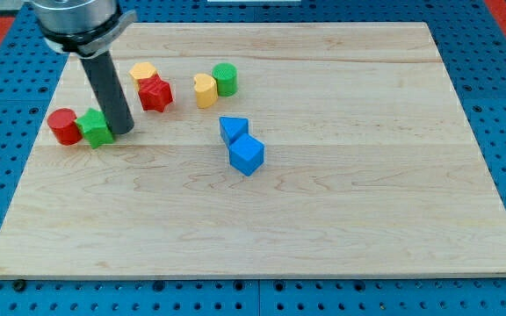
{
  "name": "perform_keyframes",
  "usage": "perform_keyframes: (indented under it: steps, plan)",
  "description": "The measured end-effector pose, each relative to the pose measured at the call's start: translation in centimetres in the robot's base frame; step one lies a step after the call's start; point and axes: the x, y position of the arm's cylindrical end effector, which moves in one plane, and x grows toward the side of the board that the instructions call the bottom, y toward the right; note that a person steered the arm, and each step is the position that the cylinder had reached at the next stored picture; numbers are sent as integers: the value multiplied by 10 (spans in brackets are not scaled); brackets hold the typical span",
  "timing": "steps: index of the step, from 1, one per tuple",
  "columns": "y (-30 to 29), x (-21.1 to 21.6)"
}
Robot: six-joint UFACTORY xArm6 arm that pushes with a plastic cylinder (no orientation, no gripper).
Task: Move blue triangle closer to the green star
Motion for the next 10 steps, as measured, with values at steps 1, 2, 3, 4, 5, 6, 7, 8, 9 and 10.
perform_keyframes:
  steps: [1, 2, 3, 4, 5, 6, 7, 8, 9, 10]
  plan:
    - [1, 0]
    - [56, -17]
    - [137, -31]
    - [225, -36]
    - [284, -14]
    - [279, 9]
    - [239, 12]
    - [183, 12]
    - [129, 12]
    - [84, 12]
